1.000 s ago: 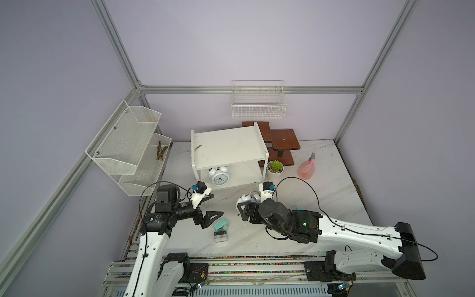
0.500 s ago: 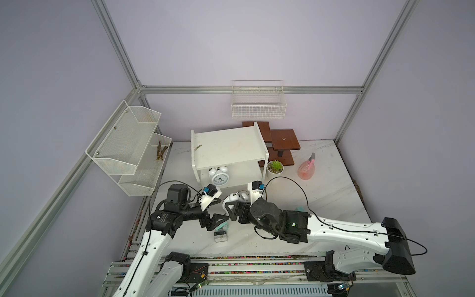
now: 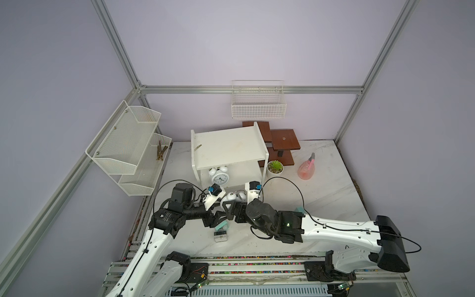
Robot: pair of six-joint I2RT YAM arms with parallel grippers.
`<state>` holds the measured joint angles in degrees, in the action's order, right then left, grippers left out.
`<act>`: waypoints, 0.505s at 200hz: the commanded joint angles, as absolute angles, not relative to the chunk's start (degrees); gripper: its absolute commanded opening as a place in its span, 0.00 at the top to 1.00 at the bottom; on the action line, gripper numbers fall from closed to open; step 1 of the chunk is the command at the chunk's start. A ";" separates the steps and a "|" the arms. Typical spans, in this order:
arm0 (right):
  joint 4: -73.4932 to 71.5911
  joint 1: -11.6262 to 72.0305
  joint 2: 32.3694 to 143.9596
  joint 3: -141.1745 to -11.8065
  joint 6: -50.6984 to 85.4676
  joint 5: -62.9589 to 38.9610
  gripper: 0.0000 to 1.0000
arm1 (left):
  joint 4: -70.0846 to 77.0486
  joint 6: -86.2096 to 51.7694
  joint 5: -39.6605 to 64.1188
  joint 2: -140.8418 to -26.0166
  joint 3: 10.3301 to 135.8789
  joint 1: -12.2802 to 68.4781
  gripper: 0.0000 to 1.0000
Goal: Place the alarm clocks on the shelf by style
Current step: Pick up the alarm from the center of the board.
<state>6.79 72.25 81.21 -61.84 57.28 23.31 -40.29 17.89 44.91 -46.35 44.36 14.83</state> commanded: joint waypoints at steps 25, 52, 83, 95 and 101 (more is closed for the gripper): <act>1.97 72.69 81.23 -63.45 56.51 26.09 0.25 | -38.39 17.23 44.82 -45.80 45.99 15.37 0.42; 1.45 72.67 81.28 -63.02 56.60 26.70 0.24 | -38.23 17.02 44.55 -45.54 45.72 15.45 0.59; -0.17 72.68 80.96 -62.09 56.71 27.51 0.18 | -38.13 15.37 44.18 -45.96 45.88 15.47 0.70; -0.33 72.69 80.89 -61.88 56.69 27.59 0.13 | -38.14 14.87 44.14 -45.97 45.97 15.47 0.75; -0.42 72.81 80.92 -61.80 56.73 27.75 0.10 | -38.13 14.68 44.04 -46.00 45.97 15.42 0.76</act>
